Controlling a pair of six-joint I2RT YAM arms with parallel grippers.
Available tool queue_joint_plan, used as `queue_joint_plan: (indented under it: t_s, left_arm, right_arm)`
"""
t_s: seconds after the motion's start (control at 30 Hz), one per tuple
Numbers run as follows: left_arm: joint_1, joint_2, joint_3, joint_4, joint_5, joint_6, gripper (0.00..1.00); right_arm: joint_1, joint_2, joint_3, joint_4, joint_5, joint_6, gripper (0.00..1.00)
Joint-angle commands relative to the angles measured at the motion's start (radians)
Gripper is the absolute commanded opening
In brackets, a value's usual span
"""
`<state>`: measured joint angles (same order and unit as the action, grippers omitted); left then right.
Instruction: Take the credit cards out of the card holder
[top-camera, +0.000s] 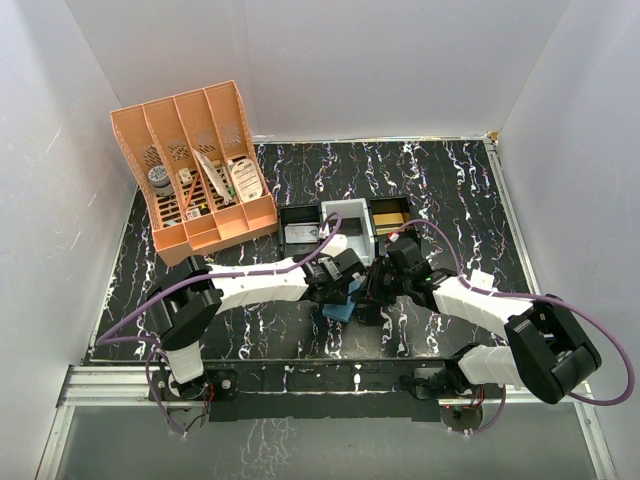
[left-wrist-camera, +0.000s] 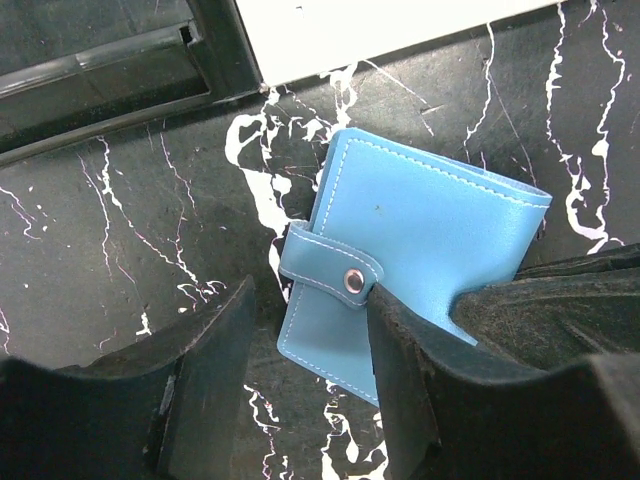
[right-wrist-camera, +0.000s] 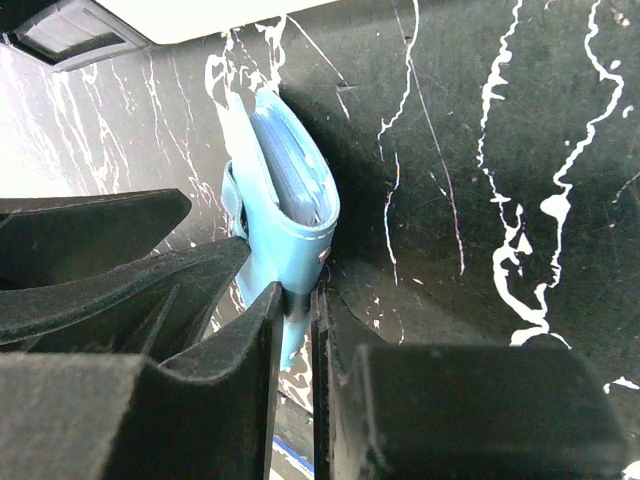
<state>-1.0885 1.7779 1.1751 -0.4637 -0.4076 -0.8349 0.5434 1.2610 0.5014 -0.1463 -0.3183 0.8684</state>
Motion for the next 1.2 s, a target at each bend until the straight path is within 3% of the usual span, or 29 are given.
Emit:
queue_joint_plan:
  t_s: [0.0, 0.27, 0.43, 0.53, 0.67, 0.77, 1.03, 1.17]
  left_arm:
    - [0.042, -0.051, -0.050, -0.105, -0.164, 0.010, 0.45]
    - [0.042, -0.044, 0.004, -0.231, -0.309, -0.035, 0.43]
    - [0.042, -0.067, -0.030, -0.169, -0.243, 0.009, 0.44]
    - [0.041, -0.119, -0.070, -0.109, -0.161, 0.022, 0.54]
    - [0.044, -0.230, -0.167, 0.084, 0.028, 0.073, 0.80]
    - [0.046, -0.284, -0.181, 0.114, 0.067, 0.062, 0.98]
    - [0.064, -0.382, -0.273, 0.317, 0.119, 0.132, 0.99]
    - [0.064, -0.322, -0.248, 0.296, 0.154, 0.219, 0.98]
  right_arm:
    - [0.000, -0.016, 0.022, -0.046, -0.013, -0.037, 0.08]
    - [0.001, -0.015, 0.040, -0.070, -0.011, -0.049, 0.07]
    - [0.001, -0.020, 0.028, -0.061, -0.016, -0.047, 0.07]
    - [0.001, -0.023, 0.022, -0.059, -0.027, -0.058, 0.09]
    - [0.001, -0.013, 0.026, -0.058, -0.050, -0.074, 0.14]
    - [0.001, -0.011, 0.031, -0.065, -0.047, -0.089, 0.16]
    - [0.001, -0.016, 0.051, -0.059, -0.020, -0.087, 0.21]
    - [0.000, -0.015, 0.055, -0.053, 0.013, -0.050, 0.23]
